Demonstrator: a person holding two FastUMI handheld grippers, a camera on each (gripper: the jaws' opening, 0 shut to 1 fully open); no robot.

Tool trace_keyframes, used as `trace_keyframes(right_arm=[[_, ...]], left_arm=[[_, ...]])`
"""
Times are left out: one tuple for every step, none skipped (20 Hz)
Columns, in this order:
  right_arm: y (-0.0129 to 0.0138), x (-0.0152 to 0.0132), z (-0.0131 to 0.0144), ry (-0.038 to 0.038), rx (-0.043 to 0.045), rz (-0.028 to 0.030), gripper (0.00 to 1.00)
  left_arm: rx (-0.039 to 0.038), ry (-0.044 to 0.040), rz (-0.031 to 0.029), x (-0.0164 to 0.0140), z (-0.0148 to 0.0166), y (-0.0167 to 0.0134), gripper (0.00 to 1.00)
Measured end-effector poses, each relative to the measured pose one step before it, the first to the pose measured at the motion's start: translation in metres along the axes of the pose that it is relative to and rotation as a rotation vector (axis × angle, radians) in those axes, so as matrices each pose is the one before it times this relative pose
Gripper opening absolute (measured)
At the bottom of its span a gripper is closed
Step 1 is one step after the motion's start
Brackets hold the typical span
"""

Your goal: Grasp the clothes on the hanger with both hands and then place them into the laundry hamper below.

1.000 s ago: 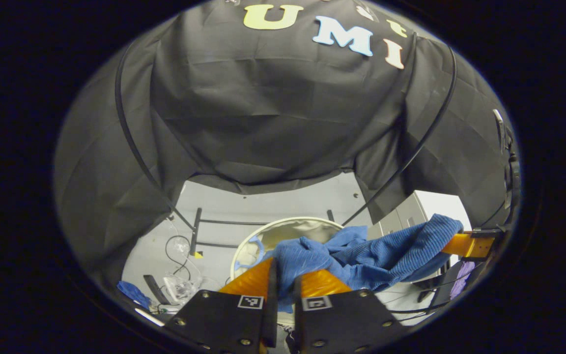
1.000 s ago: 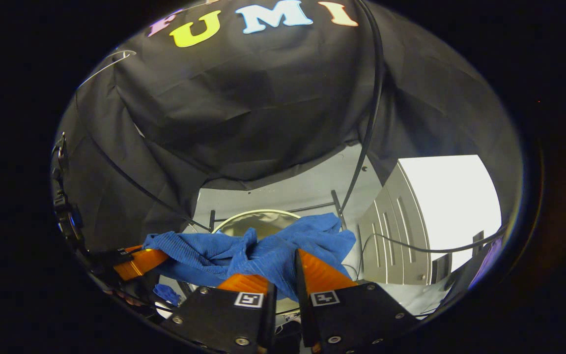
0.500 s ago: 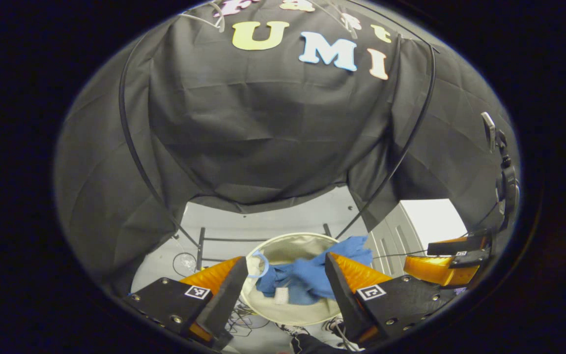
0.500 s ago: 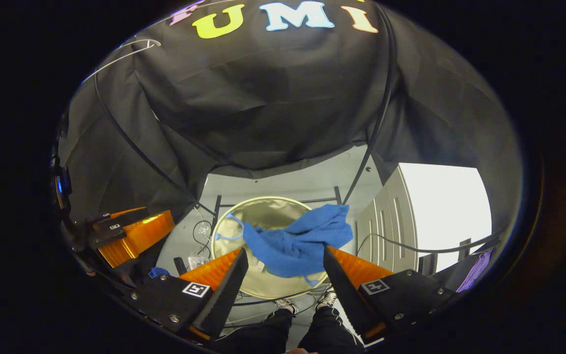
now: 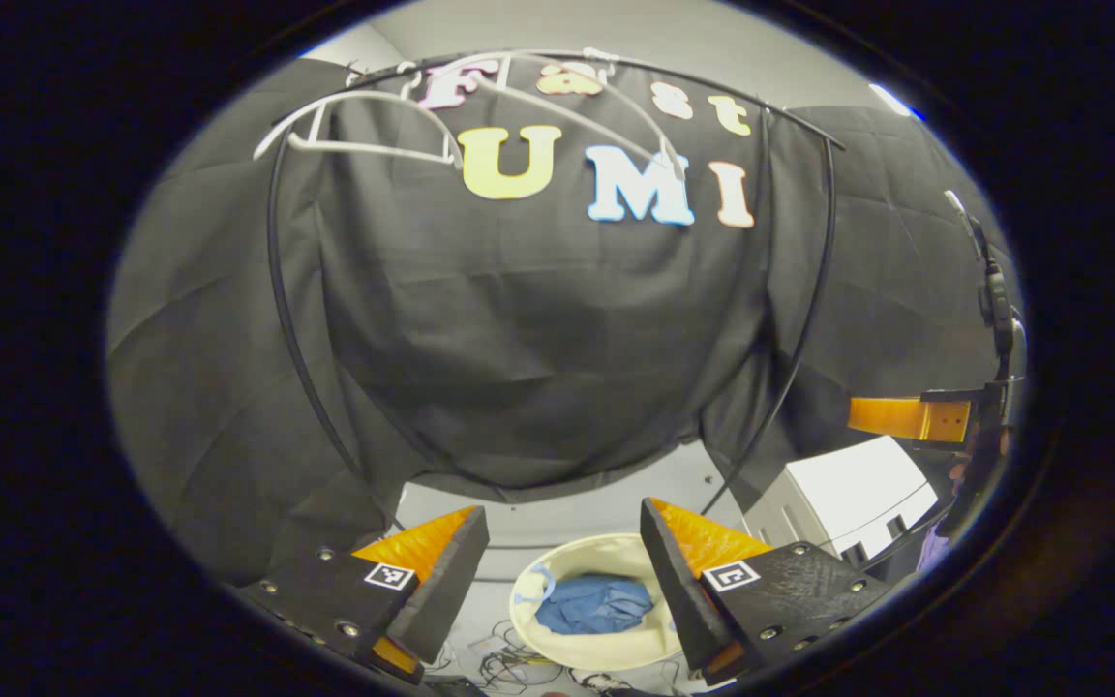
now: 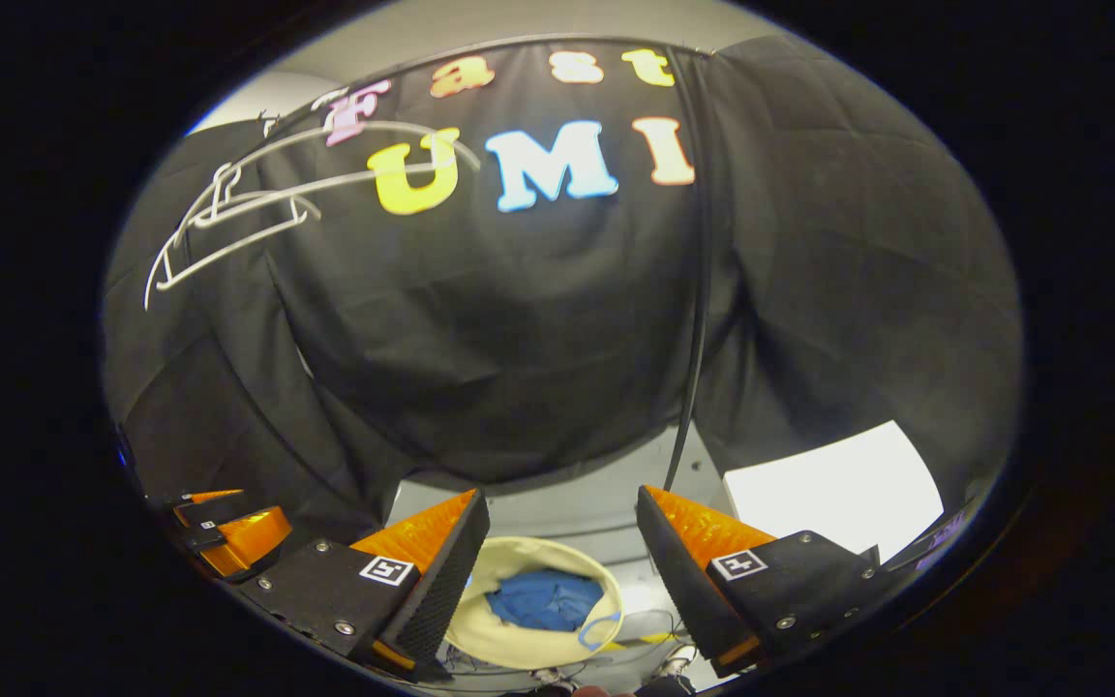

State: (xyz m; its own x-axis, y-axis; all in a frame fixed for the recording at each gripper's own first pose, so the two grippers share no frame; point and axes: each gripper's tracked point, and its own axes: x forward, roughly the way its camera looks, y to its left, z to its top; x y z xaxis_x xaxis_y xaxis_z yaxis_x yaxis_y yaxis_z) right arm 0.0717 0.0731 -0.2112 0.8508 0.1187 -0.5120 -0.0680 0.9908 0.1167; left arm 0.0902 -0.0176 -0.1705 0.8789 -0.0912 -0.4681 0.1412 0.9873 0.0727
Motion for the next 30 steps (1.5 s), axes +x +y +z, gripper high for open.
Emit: trace_keyframes(right_arm=[[-0.01023, -0.00379, 0.01744, -0.05307, -0.00086, -0.00272, 0.95], [-0.01078, -0.00163, 0.01921, -0.04642, -0.00364, 0.00074, 0.95], [-0.00949, -0.00219, 0.01454, -0.03794, -0.00885, 0.00744, 0.95], [-0.01110, -0.00369, 0.01490, -0.03164, -0.01421, 0.01035, 0.95], [-0.01278, -0.00622, 0.01670, -0.04194, -0.02081, 0.00058, 0.96], [-0.01774, -0.00521, 0.02006, -0.05500, -0.02690, -0.00970, 0.95], [-0.01879, -0.00214, 0.01851, -0.05932, -0.02813, -0.01228, 0.92], [-0.01726, -0.00143, 0.01749, -0.05181, -0.02499, -0.01204, 0.92], [-0.01479, -0.00274, 0.01103, -0.03960, -0.01992, -0.00658, 0.91], [-0.01433, -0.00266, 0.01092, -0.03513, -0.01557, -0.00156, 0.91], [-0.01481, -0.00544, 0.01084, -0.03083, -0.01099, -0.00330, 0.95], [-0.01774, -0.00348, 0.01110, -0.02569, -0.00144, -0.00621, 0.95], [-0.01461, -0.00374, 0.00786, -0.03038, 0.01162, -0.00954, 0.95], [-0.01235, -0.00144, 0.00953, -0.03438, 0.01798, -0.00360, 0.95], [-0.00990, -0.00266, 0.00239, -0.00725, 0.01884, -0.00631, 0.92], [-0.00863, -0.00249, -0.00001, 0.00176, 0.01567, -0.00266, 0.92], [-0.00694, -0.00283, -0.00241, 0.01042, 0.00826, -0.00468, 0.95], [-0.00646, -0.00208, -0.00065, 0.00557, 0.00390, -0.00852, 0.92], [-0.00613, -0.00284, 0.00212, -0.00111, 0.00160, -0.01214, 0.95], [-0.00526, -0.00299, 0.00230, -0.00481, 0.00307, -0.01560, 0.91], [-0.00245, -0.00277, 0.00070, -0.00422, 0.00647, -0.01346, 0.95], [0.00097, -0.00248, 0.00047, -0.00070, 0.00978, -0.01041, 0.95], [0.00441, -0.00388, -0.00051, -0.00091, 0.00981, -0.00592, 0.95], [0.00567, -0.00112, 0.00109, -0.00572, 0.00777, -0.00485, 0.95], [0.00815, 0.00124, 0.00379, -0.01127, 0.00564, -0.00361, 0.95], [0.00805, -0.00024, 0.00405, -0.01381, 0.00173, -0.00405, 0.95], [0.00793, -0.00136, 0.00109, -0.00478, 0.00070, -0.00477, 0.95], [0.01022, -0.00136, 0.00099, 0.00149, 0.00105, -0.00081, 0.95], [0.01053, -0.00101, 0.00247, -0.00056, 0.00306, 0.00160, 0.95], [0.01105, -0.00290, 0.00347, -0.00394, 0.00291, 0.00617, 0.95]], left_arm=[[-0.01500, -0.03591, 0.01262, -0.00700, 0.01858, -0.00769, 0.92], [-0.01276, -0.03573, 0.01954, -0.00604, 0.01924, -0.00715, 0.93], [-0.01193, -0.03312, 0.02505, -0.00267, 0.01814, -0.00611, 0.93], [-0.01443, -0.03600, 0.02640, -0.00204, 0.01789, -0.00596, 0.92], [-0.02265, -0.03855, 0.02360, -0.00314, 0.02068, -0.00970, 0.92], [-0.02836, -0.04389, 0.01478, -0.00275, 0.01826, -0.01125, 0.92], [-0.02790, -0.04588, 0.00733, -0.00416, 0.01954, -0.01590, 0.92], [-0.02001, -0.04136, 0.00808, -0.00359, 0.01871, -0.01207, 0.92], [-0.01091, -0.04036, 0.01068, -0.00731, 0.02311, -0.01166, 0.92], [-0.00557, -0.04612, 0.01238, -0.00621, 0.02000, -0.00695, 0.92], [-0.00350, -0.04392, 0.01015, -0.00737, 0.02218, -0.00987, 0.92], [-0.00132, -0.03670, 0.00971, -0.00557, 0.02098, -0.00676, 0.92], [-0.00203, -0.04201, 0.01332, -0.00668, 0.02194, -0.00573, 0.92], [-0.00563, -0.03897, 0.01375, -0.00506, 0.01828, -0.00216, 0.92], [-0.00767, -0.03434, 0.00380, -0.00157, 0.01863, -0.00056, 0.91], [-0.00451, -0.02530, 0.00150, -0.00479, 0.01247, -0.00208, 0.91], [-0.00087, -0.00954, 0.00736, -0.00600, 0.00553, -0.00218, 0.91], [0.00376, -0.00360, 0.00043, -0.00321, 0.00547, -0.00105, 0.91], [0.01052, -0.00167, -0.00448, -0.00132, 0.00460, -0.00059, 0.91], [0.01309, -0.00248, 0.00650, -0.00361, 0.00639, 0.00253, 0.91], [0.01501, -0.00528, 0.00730, -0.00656, 0.00695, 0.00447, 0.90], [0.01579, -0.00669, 0.00599, -0.00530, 0.00554, 0.00558, 0.90], [0.01633, -0.00559, 0.01263, -0.00335, 0.00430, 0.00764, 0.90], [0.01644, -0.01458, 0.02429, -0.00351, 0.00827, 0.01284, 0.90], [0.01666, -0.02082, 0.02152, -0.00509, 0.00949, 0.01817, 0.91], [0.01542, -0.02157, 0.01191, -0.00247, 0.01018, 0.01365, 0.91], [0.01407, -0.01169, 0.00311, 0.00144, 0.00407, 0.00805, 0.92], [0.01079, 0.00672, -0.00604, 0.00298, -0.00013, 0.00585, 0.92], [0.00431, 0.01701, -0.01076, 0.00594, -0.00602, 0.00438, 0.92], [-0.00297, 0.01183, -0.01421, 0.00268, -0.00620, 0.00365, 0.92]])
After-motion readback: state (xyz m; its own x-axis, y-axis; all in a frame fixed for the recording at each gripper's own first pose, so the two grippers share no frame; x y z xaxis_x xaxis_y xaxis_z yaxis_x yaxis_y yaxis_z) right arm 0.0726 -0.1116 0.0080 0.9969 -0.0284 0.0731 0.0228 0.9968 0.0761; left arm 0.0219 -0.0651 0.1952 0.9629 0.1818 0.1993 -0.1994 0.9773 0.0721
